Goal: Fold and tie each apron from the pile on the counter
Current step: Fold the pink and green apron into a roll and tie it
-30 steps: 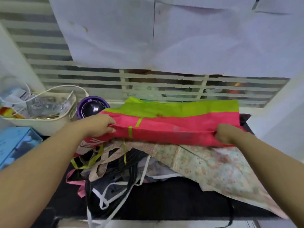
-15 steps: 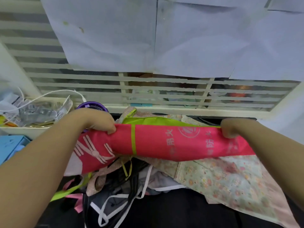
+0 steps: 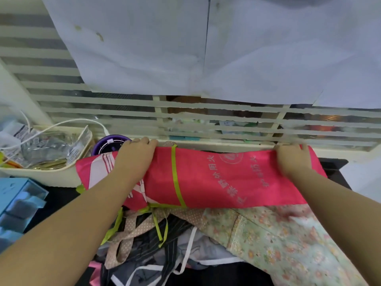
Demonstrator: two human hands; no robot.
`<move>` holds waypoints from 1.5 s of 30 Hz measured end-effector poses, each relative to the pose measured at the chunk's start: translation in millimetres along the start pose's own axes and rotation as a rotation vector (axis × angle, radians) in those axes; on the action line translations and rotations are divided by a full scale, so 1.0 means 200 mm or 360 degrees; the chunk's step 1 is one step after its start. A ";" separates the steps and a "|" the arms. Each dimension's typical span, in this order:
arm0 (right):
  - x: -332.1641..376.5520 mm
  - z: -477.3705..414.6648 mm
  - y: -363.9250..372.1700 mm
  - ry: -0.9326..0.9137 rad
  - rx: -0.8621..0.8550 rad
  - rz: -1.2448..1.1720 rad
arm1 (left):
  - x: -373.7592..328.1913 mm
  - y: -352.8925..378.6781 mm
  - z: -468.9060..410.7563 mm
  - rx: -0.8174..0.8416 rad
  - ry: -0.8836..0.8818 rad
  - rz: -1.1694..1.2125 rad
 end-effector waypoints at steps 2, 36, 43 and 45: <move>0.01 0.02 0.05 -0.0006 -0.0128 -0.0232 | -0.01 0.02 0.01 -0.0242 0.0038 0.0089; 0.38 0.69 0.14 -0.0981 -0.0728 -0.0596 | -0.23 0.25 0.52 -0.0674 -0.2155 0.4167; 0.39 0.84 0.27 -0.0966 -0.0484 -0.0602 | -0.05 0.26 0.65 -0.0662 -0.2372 0.3328; 0.40 0.87 0.29 -0.0972 -0.0286 -0.0566 | -0.02 0.30 0.68 -0.0600 -0.2585 0.3128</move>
Point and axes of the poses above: each hand's wrist, its own z-axis away from the middle knuckle, its own y-axis out of the palm, x = y × z, the point moved 3 cm from there along -z, towards the middle knuckle, and after that the axes turned 3 degrees about y, right-handed, at the moved point
